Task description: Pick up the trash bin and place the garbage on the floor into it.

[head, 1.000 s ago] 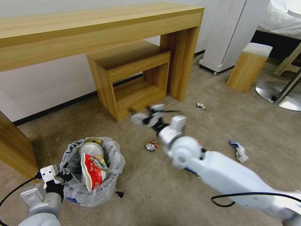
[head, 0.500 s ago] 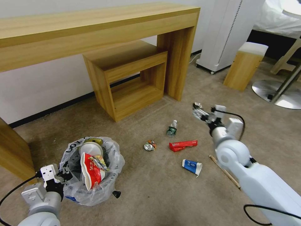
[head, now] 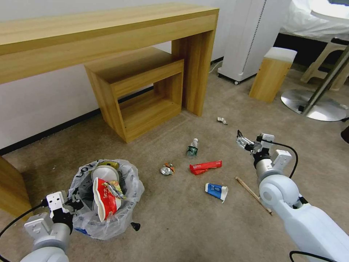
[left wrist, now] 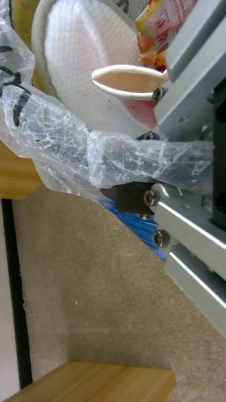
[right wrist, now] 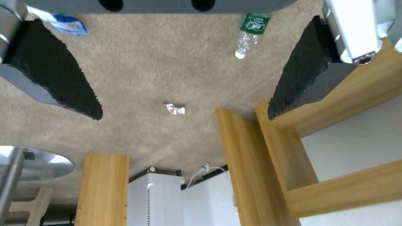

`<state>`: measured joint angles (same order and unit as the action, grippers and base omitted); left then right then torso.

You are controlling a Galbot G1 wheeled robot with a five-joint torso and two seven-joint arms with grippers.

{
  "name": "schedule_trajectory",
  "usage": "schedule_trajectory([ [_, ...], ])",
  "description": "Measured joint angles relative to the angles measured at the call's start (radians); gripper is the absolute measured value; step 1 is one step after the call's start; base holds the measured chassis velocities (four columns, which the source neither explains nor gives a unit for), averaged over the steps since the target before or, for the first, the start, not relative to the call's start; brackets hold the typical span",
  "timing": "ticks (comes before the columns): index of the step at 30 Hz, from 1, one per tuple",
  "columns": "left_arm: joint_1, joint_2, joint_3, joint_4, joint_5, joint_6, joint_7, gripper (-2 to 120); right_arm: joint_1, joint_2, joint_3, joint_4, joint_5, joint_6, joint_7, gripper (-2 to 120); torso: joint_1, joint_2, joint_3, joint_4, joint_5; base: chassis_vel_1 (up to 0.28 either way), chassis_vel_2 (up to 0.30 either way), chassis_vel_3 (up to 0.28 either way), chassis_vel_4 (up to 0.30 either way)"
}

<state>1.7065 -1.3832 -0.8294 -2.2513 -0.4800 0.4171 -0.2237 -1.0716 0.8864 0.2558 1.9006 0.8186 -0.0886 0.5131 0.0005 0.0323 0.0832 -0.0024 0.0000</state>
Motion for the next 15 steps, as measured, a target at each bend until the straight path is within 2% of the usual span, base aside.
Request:
schedule_trajectory([
  [15, 0.0, 0.002, -0.006, 0.004, -0.007, 0.003, -0.009, 1, -0.029, 0.011, 0.003, -0.01, -0.039, 0.007, -0.021, 100, 0.0, 0.0, 0.0, 0.0002, 0.0, 0.0, 0.0, 0.0, 0.0],
])
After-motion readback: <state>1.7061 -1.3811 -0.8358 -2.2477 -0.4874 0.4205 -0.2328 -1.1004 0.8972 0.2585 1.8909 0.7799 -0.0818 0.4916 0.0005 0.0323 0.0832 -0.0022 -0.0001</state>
